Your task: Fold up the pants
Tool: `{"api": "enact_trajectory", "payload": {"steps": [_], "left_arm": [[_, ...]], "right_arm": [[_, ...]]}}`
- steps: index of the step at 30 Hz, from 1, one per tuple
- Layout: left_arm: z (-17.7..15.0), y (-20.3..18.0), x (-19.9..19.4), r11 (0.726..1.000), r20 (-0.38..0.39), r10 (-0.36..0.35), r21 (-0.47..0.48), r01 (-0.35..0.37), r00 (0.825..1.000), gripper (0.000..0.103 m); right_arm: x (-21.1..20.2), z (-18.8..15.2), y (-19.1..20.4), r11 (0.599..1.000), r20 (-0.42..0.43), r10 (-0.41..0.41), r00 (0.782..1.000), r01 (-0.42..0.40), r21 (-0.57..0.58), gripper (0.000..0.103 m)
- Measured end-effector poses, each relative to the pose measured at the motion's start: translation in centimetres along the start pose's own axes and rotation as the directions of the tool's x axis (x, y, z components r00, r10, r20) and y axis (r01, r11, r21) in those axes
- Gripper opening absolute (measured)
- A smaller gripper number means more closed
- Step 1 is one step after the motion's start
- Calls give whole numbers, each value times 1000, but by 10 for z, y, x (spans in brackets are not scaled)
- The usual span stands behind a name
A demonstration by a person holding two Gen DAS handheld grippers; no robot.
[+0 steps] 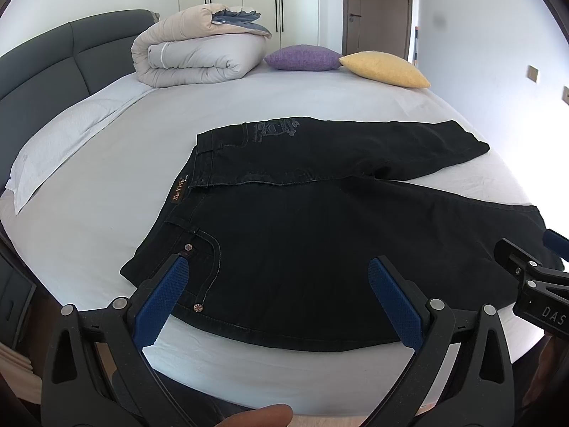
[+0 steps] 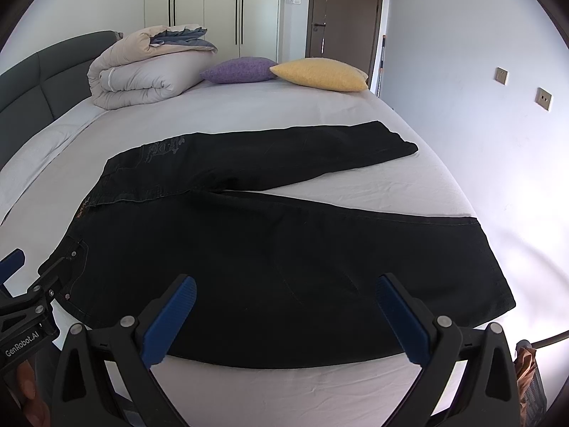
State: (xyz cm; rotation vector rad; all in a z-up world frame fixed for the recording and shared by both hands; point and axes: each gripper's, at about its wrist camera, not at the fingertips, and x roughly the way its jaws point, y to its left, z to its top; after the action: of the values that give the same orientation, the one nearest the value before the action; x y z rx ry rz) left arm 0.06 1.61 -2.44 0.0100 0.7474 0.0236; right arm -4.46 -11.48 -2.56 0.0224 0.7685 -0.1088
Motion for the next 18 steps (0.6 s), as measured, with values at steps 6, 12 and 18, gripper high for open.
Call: {"api": "enact_trajectory", "payload": {"steps": [6, 12, 18], "left_arm": [[2, 0, 3, 1000, -8, 1, 2, -1, 1000, 103], [2, 0, 5, 1000, -17, 2, 1, -2, 1000, 103], [2, 1, 6, 1000, -24, 2, 1, -2, 1000, 103]], "right_arm": [[3, -3, 2, 1000, -6, 3, 1000, -3, -1, 103], [6, -4, 3, 1000, -11, 5, 1000, -5, -2, 103], [8, -4, 5, 1000, -19, 8, 1000, -8, -4, 103]]}}
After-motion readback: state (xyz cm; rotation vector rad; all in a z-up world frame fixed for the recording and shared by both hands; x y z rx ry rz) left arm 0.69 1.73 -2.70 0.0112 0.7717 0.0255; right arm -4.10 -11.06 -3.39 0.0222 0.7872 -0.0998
